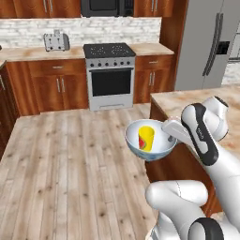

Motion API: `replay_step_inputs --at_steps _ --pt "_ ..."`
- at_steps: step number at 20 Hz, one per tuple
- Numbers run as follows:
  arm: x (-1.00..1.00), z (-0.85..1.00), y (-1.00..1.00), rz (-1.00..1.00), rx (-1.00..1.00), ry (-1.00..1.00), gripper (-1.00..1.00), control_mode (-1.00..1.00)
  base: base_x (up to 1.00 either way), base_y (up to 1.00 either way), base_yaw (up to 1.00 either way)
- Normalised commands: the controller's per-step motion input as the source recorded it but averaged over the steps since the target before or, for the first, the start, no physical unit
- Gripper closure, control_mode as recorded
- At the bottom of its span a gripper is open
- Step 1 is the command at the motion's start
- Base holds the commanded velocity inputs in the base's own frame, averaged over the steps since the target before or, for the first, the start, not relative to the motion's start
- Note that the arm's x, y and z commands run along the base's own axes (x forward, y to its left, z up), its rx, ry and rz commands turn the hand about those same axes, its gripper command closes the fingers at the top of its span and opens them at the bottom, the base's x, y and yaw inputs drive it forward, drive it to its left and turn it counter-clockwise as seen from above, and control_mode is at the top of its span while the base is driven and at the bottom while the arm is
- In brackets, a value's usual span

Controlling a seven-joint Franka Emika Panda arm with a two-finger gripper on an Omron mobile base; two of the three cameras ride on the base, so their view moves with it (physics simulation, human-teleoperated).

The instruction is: Place the cup inside the bowl on the dining table and move the bowl to any counter.

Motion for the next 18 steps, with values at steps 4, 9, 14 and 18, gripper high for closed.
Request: replay_step_inputs --at_steps 4,9,14,18 --pt "0.00 0.00 0.00 0.00 0.00 0.00 1.00 1.00 0.69 0.86 -0.02" --pt "0.00 0.00 0.00 0.00 0.00 0.00 1.00 1.00 0.87 0.73 -0.02" --pt "0.00 0.00 0.00 0.00 0.00 0.00 1.00 1.00 0.89 0.65 -0.01" --pt "0.00 0.00 0.00 0.00 0.00 0.00 1.00 1.00 0.99 0.54 -0.01"
